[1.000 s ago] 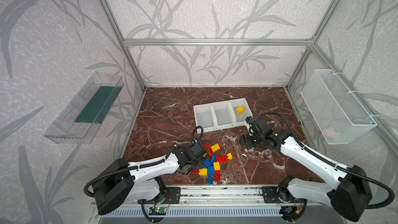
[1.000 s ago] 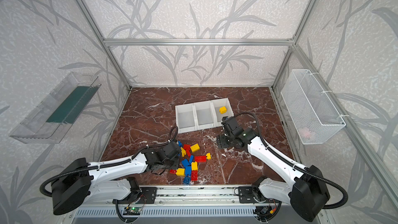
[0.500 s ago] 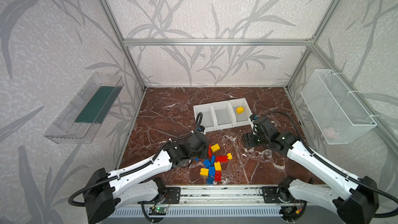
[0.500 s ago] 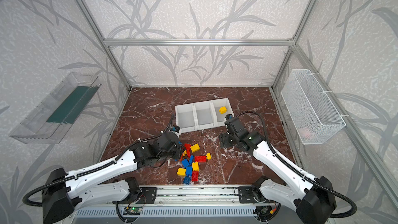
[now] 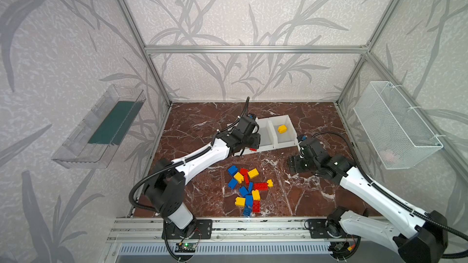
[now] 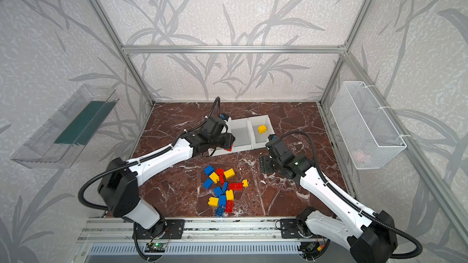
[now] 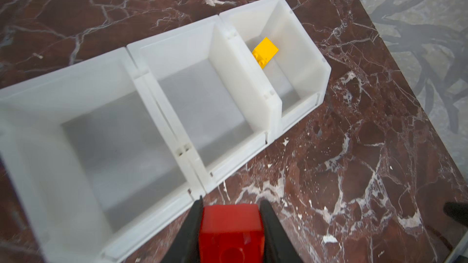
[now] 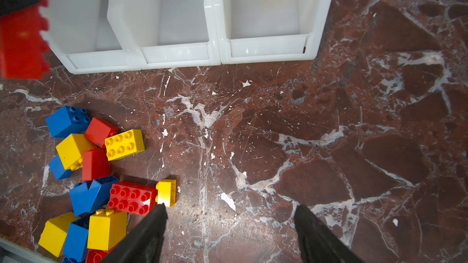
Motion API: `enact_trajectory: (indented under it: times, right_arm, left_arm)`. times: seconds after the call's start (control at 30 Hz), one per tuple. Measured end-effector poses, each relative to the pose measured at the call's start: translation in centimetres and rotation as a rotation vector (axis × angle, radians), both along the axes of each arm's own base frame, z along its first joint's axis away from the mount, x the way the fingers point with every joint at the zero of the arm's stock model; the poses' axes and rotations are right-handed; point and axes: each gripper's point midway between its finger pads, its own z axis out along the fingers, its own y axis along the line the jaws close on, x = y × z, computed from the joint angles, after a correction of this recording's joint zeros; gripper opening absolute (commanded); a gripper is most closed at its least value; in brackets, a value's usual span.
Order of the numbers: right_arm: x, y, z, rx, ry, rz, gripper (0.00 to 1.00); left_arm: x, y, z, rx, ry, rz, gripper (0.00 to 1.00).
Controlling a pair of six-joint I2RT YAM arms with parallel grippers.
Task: Sort the legos into containers by color
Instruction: 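Carry the red brick to the nearest compartment and release it with the left gripper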
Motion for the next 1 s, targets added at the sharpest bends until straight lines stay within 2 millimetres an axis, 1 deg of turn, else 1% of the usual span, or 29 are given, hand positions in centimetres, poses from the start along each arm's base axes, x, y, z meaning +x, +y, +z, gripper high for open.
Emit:
enact_trajectory:
  times: [0.13,0.23,0.3,0.37,0.5,0.63,0.67,0.87,0.93,1.0]
  right_arm:
    - [0.0,0.0,0.0,0.000,0.002,-0.001,0.80]
    - [-0.1,0.0,0.0,0.001,0.003,0.001,0.80]
    - [-0.1,0.0,0.0,0.001,0.004,0.002,0.80]
    - [-0.1,0.0,0.0,0.000,0.004,0.003,0.80]
    - [-0.1,0.0,-0.1,-0.001,0.004,0.004,0.80]
    - [-0.1,0.0,-0.1,0.000,0.005,0.003,0.80]
    - [-0.1,0.0,-0.1,0.000,0.005,0.003,0.80]
    - [-0.1,0.0,0.0,0.001,0.004,0.004,0.80]
    - [-0.1,0.0,0.0,0.001,0.004,0.004,0.80]
    - [-0.1,0.0,-0.1,0.001,0.005,0.004,0.80]
  left_arm:
    - [2.4,-1.4,-1.9,0.011,0.026,-0.008,0.28]
    - [4.1,-2.4,-2.7,0.014,0.034,-0.012,0.28]
    - [5.0,-3.0,-2.8,0.008,0.034,-0.016,0.27]
    - [5.6,-3.4,-2.5,0.002,0.027,-0.017,0.27]
    - [5.9,-3.1,-2.2,0.000,0.019,-0.012,0.27]
    - [6.4,-1.8,-2.2,0.001,0.022,0.011,0.27]
    - [6.6,-1.2,-2.0,0.000,0.020,0.021,0.27]
    - [8.6,3.6,-1.2,0.004,0.006,0.109,0.27]
    - [9.1,5.2,-1.4,0.012,0.009,0.140,0.27]
    - [9.2,6.3,-2.0,0.018,0.022,0.159,0.28]
